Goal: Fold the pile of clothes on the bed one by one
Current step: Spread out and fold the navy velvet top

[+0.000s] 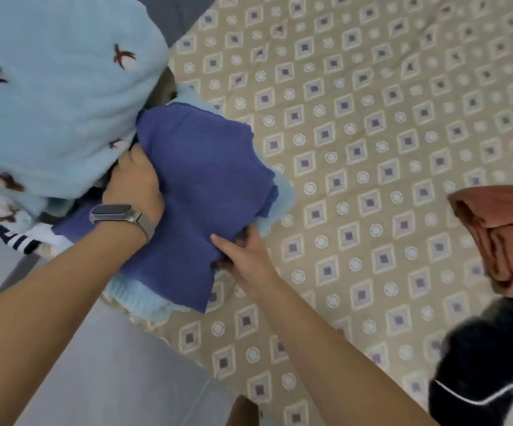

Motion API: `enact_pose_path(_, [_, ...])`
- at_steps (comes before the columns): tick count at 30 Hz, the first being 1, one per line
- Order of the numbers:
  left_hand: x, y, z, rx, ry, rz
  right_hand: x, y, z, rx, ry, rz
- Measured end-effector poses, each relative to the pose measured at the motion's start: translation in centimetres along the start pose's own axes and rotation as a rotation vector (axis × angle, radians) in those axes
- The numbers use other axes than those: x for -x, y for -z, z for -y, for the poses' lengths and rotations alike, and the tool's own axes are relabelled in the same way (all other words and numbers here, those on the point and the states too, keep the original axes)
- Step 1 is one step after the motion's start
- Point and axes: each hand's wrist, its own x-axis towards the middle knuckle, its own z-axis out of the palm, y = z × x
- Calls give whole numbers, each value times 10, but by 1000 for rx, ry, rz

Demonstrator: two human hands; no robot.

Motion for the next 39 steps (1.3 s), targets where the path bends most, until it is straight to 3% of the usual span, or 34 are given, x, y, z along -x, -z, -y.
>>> enact_pose_path(2, [22,11,-36,-27,-141,-110,19,26,17,79,-27,19])
enact_pose_path(4, [46,14,-82,34,-248,-97,46,67,38,213,-7,-50])
enact_pose_path(9, [133,-6,-244,492,-134,394,143,218,101,685,318,-567])
enact_pose_path(12, [193,-29,-337,507,-144,581,197,316,136,918,474,-879])
enact_pose_path(16, [261,-56,-431,520,-127,732,255,425,187,1096,443,-1123])
enact_pose_path(19, [292,-68,-476,450,-150,727,277,477,212,1060,284,-1077])
enact_pose_path(23, [309,-74,-505,275,-243,536,276,501,227,1110,-48,-763])
enact_pose_path(28, [318,-86,-526,538,-424,436,264,511,226,1316,-147,-645])
enact_pose_path(33, [331,-96,-550,886,-85,733,262,520,221,1342,7,-778])
enact_pose_path(39, [356,-81,-533,893,-154,844,292,526,182,1557,478,-859])
